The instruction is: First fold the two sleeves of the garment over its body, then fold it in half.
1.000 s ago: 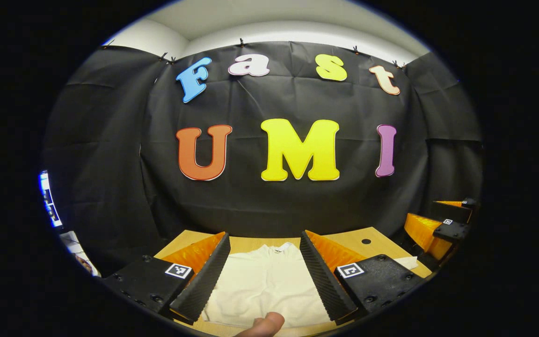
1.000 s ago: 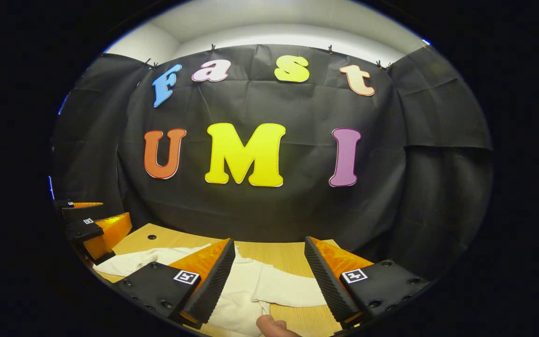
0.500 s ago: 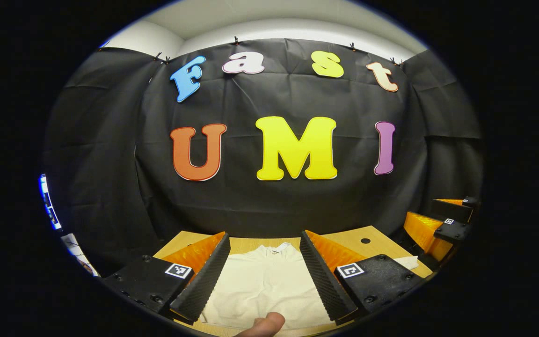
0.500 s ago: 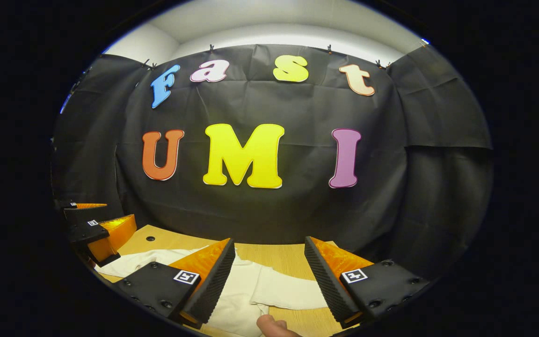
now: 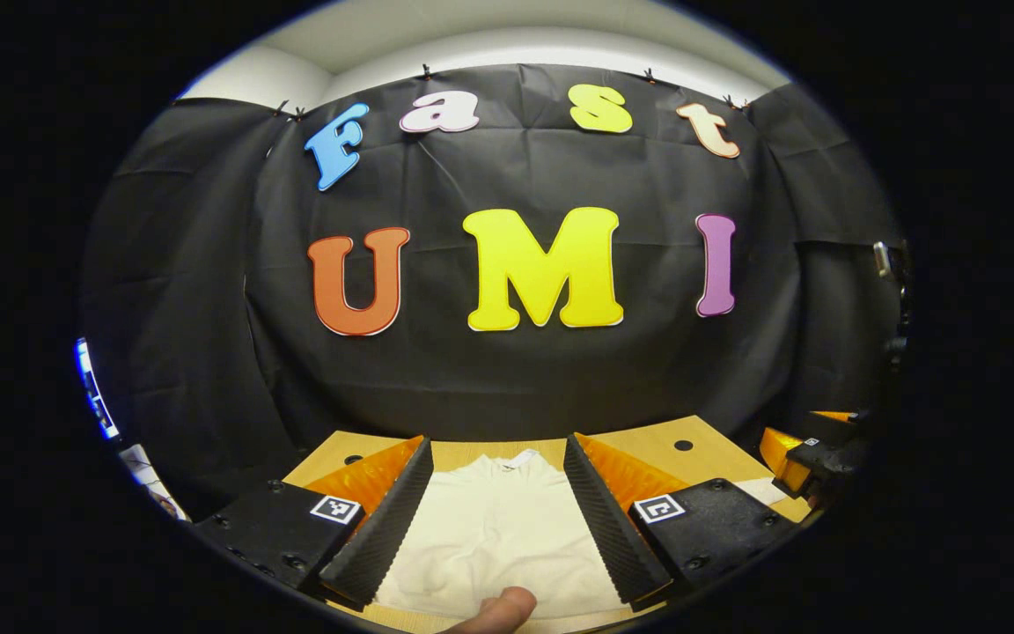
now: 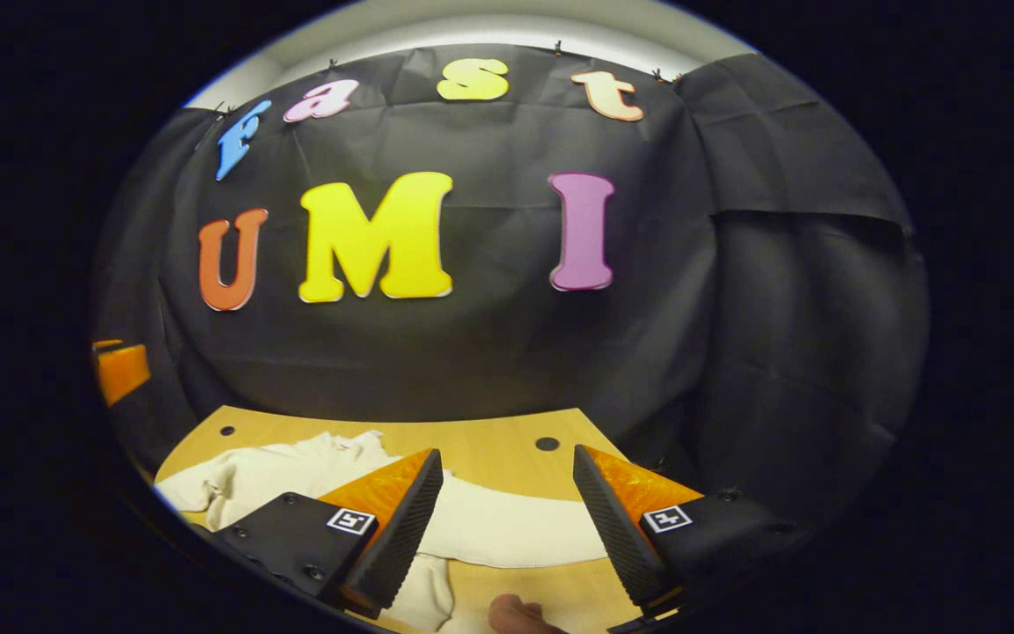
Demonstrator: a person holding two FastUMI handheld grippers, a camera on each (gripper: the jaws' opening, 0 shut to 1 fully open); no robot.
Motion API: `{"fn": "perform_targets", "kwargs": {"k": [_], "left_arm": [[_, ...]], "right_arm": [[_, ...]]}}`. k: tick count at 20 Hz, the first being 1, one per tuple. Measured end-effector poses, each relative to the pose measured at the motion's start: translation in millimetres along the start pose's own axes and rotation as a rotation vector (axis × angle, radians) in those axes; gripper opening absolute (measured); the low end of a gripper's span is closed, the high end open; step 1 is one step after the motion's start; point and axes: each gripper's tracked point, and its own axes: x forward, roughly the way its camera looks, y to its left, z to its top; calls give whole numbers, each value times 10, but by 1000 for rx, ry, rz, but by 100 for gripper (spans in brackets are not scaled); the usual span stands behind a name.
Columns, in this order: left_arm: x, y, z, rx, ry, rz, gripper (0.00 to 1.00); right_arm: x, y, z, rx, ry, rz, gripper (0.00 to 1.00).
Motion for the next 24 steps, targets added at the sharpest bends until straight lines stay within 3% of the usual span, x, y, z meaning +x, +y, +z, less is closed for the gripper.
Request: {"fn": "perform_targets", "kwargs": {"k": [3,6,9,14,20,24], "left_arm": [[-8,-227,-107,-20,40,-29,96],[-10,-400,-135,-2,59,-20,97],[25,-619,-165,27,68,-11,96],[45,-805,-157,81,71,58,100],[-48,-893,-188,88,77,69,100],[-114,-759,-235,77,77,72,99]], "right_arm": [[366,-630,-450,-18,84,-111,94],[691,-1184,-1023,14,221,-170,94],[957,-1529,-1617,45,383,-209,94],[1320,-1972,-2196,95,555,-277,94],[1514,-2024,-2472,113,679,-230,94],[1649,-2073,-2593,194,763,-178,91]]}}
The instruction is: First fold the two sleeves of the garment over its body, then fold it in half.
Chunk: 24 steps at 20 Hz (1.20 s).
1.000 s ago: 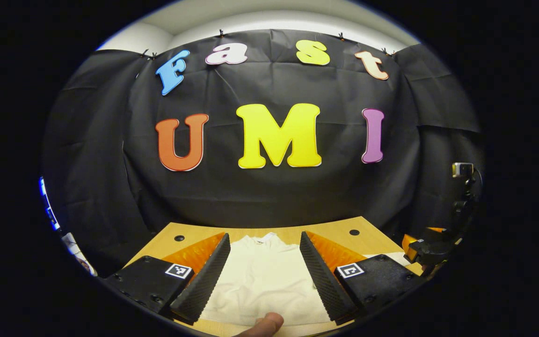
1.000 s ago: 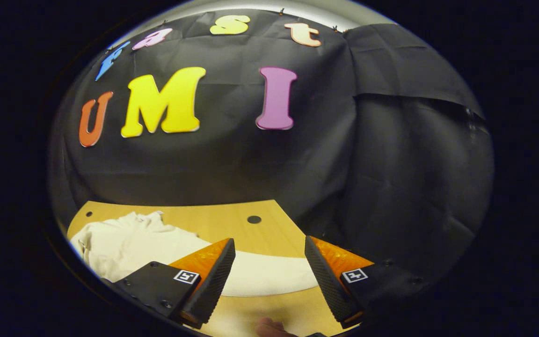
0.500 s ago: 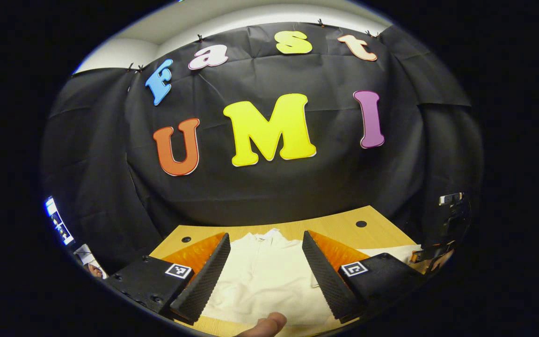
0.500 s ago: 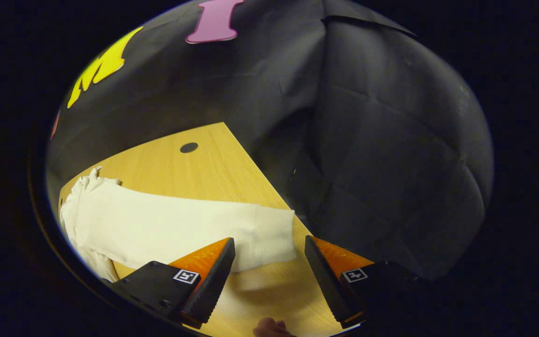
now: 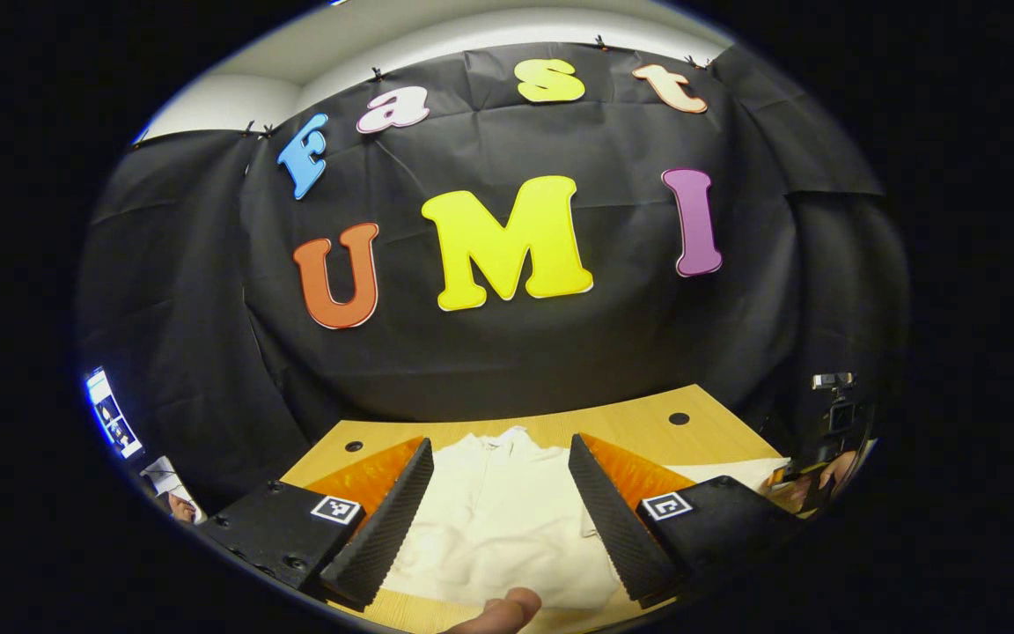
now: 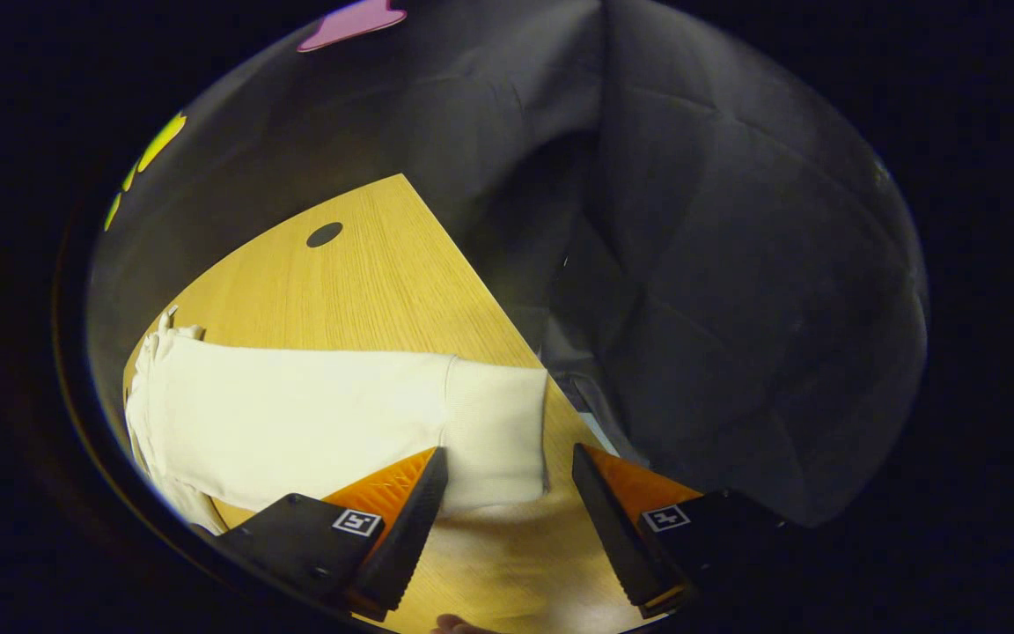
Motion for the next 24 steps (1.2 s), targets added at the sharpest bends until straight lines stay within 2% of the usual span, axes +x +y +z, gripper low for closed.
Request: {"fn": "perform_targets", "kwargs": {"k": [3,6,7,9,11,13,14,17,20,24], "left_arm": [[-38,200,-164,-21,36,18,99],[-91,451,-269,-35,71,47,100],[-117,535,-277,-42,73,55,100],[-146,673,-331,-54,82,59,100],[-175,810,-366,-53,87,70,100],[-200,958,-398,-46,88,85,100],[-205,1032,-408,-40,85,91,100],[-174,1221,-401,-20,64,100,100],[-123,1367,-444,-18,46,89,100],[-26,1511,-612,-49,67,52,100]], "right_arm": [[31,30,-3,-2,70,26,77],[55,26,-17,-66,107,-7,70],[52,49,-15,-110,120,1,55],[43,116,19,-127,152,34,55],[47,142,32,-101,164,20,34],[45,144,56,-78,150,14,31],[43,141,43,-59,151,7,13],[-102,206,117,-44,121,2,13],[-474,400,309,-90,57,34,13],[-1004,902,568,-131,-12,81,13]]}}
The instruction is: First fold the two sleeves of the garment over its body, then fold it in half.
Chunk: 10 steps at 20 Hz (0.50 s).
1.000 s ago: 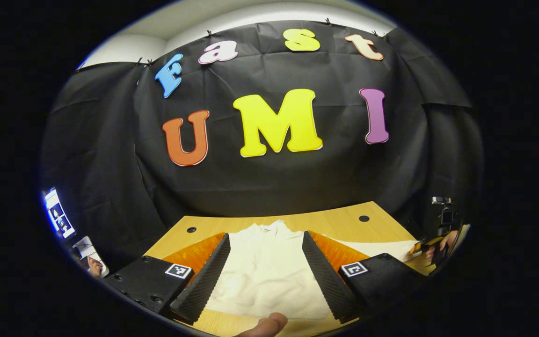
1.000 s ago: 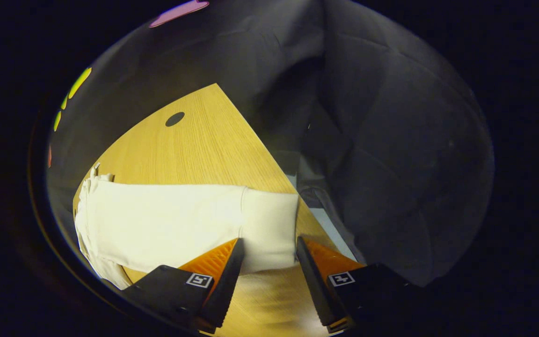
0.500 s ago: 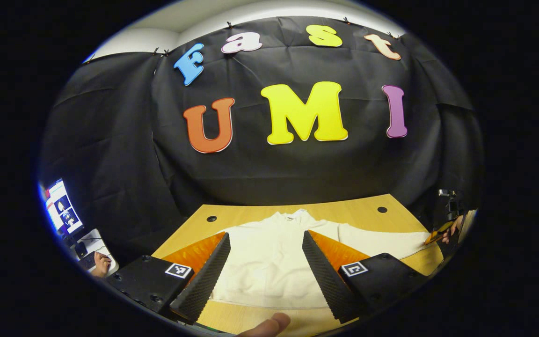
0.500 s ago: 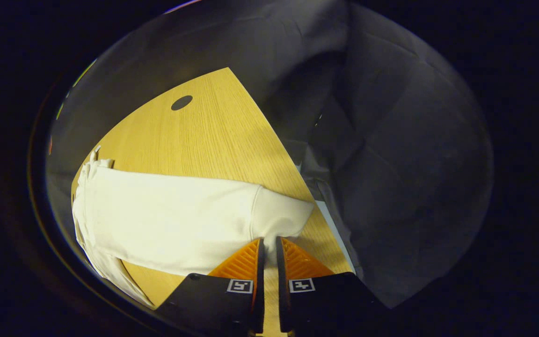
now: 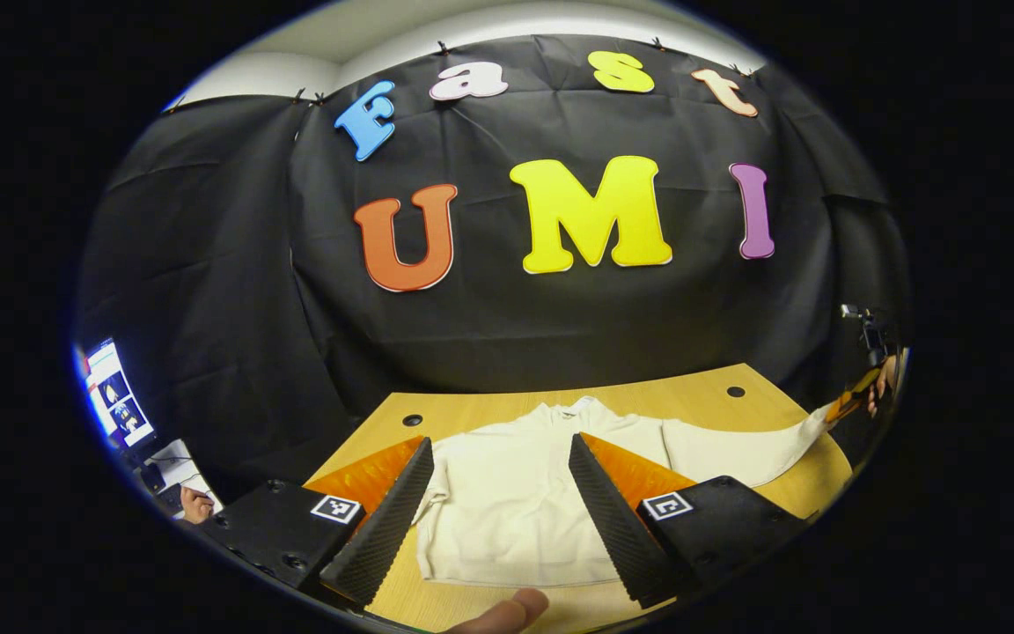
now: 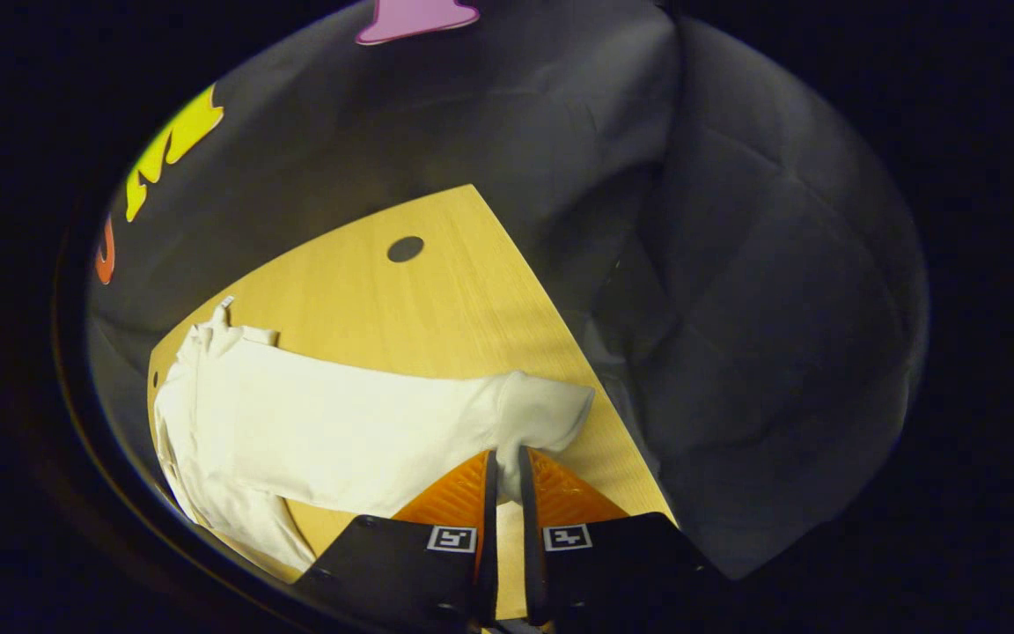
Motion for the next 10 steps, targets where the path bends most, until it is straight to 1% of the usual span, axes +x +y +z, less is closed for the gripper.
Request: {"fn": "perform_targets", "kwargs": {"k": [2,6,8,10], "left_arm": [[42,83,-38,-10,0,-16,100],[83,326,-122,-15,-11,-44,100],[95,498,-160,-14,-18,-45,100],[129,727,-213,-2,-16,-21,100]], "right_arm": [[-281,329,161,-32,-36,29,13],[-680,1268,348,-123,-98,99,13],[-845,1786,338,-182,-113,139,13],[-988,2317,263,-224,-115,184,13]]}}
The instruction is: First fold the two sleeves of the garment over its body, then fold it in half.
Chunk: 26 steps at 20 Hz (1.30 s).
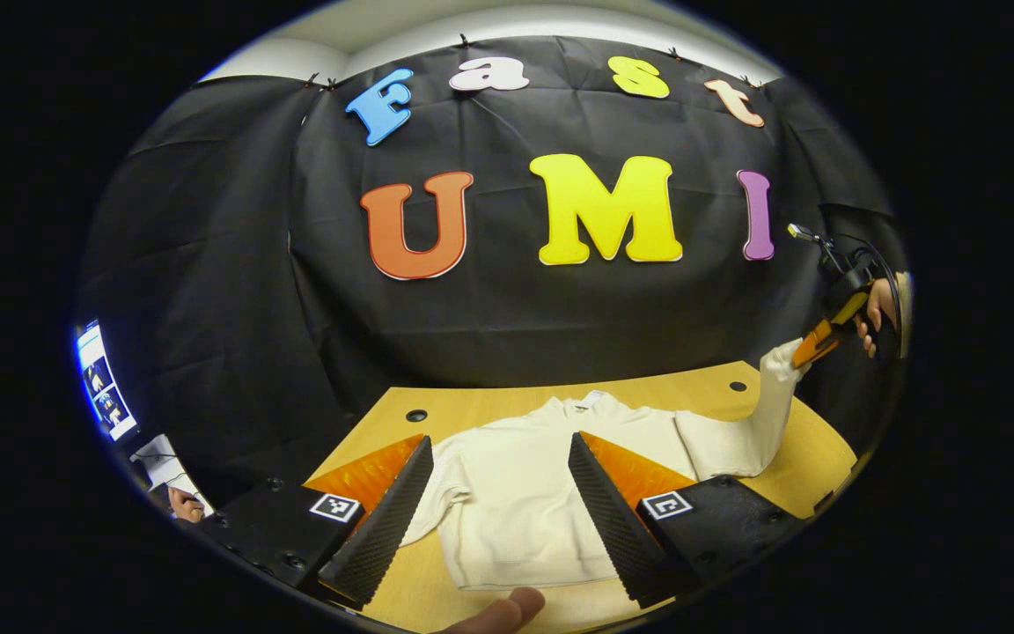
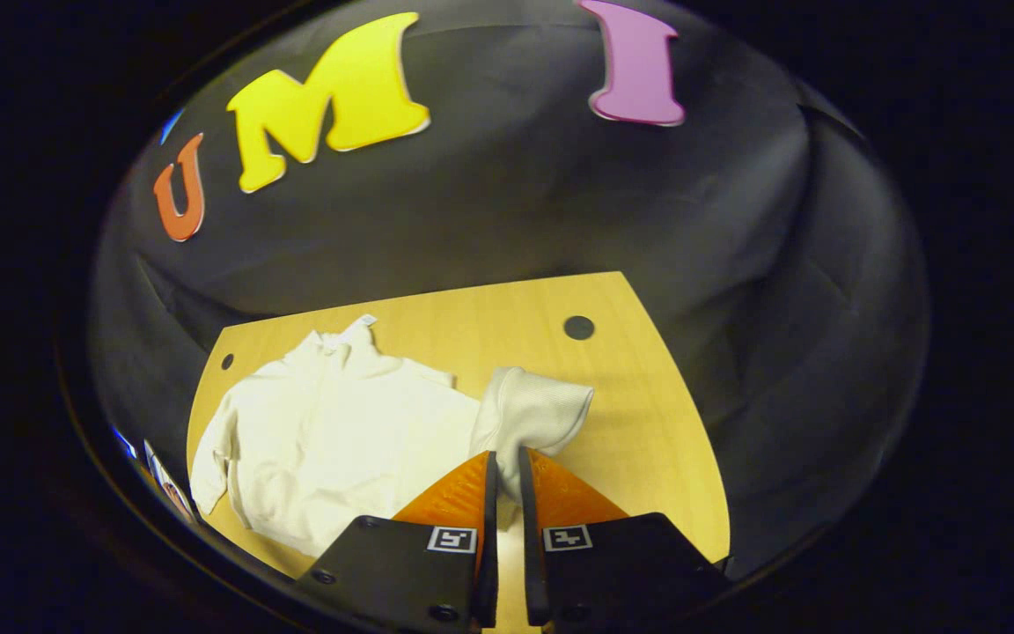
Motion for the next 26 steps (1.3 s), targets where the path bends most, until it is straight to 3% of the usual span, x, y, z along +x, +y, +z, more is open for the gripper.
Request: {"fn": "perform_targets", "kwargs": {"k": [5,12,14,16,21,24,26], "left_arm": [[1,521,-18,52,-25,23,100],[125,1026,-184,30,-15,53,100],[148,1132,-258,22,-6,60,100],[162,1325,-275,19,-13,114,100],[203,1405,-415,-20,14,127,100],[193,1590,-617,-27,59,177,100],[151,1707,-686,-41,78,215,100]], "right_arm": [[-47,1625,230,-87,-56,178,13],[238,3346,-68,-260,-10,265,13],[444,3657,-258,-310,30,253,13],[669,3890,-389,-378,49,236,13],[1213,4491,-798,-364,141,271,13],[1468,4660,-930,-370,157,253,13],[1501,4808,-999,-331,166,286,16]]}}
